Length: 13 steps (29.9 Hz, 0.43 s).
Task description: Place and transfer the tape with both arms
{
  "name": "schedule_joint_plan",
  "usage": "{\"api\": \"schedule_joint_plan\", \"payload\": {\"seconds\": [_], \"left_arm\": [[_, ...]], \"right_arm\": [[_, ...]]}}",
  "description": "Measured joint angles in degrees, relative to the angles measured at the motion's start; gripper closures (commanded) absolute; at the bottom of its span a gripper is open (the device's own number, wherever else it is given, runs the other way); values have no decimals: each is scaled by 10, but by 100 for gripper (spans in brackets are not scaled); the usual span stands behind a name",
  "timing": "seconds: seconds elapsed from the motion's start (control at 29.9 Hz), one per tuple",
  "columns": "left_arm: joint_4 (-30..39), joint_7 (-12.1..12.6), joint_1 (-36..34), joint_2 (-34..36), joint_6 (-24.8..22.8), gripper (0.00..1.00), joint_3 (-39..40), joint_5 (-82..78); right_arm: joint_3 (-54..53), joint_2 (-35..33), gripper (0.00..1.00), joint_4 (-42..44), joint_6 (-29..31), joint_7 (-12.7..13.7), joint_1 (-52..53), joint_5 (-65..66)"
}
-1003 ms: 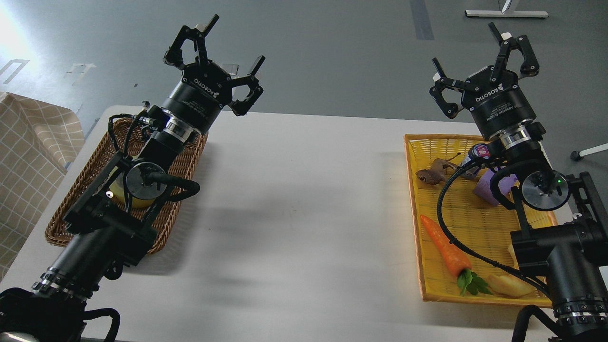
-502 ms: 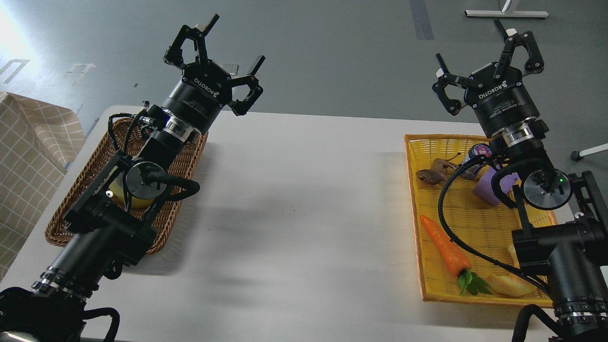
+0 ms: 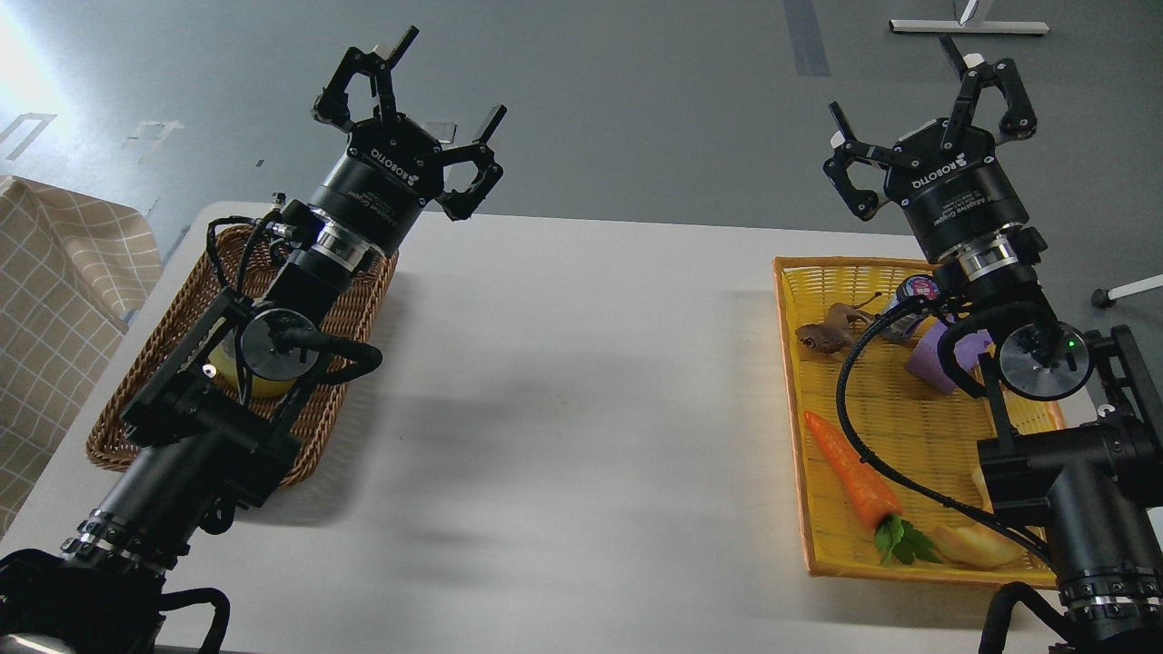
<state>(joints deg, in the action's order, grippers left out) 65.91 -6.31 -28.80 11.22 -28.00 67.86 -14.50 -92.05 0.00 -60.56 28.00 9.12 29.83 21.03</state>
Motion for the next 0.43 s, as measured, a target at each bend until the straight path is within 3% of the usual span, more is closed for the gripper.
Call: {"api": "schedule_joint_plan", "payload": {"seconds": [0.43], "left_arm": [[0,0,-1,2,0,2,0,0]], "right_arm": [[0,0,0,1,0,1,-3,0]]}}
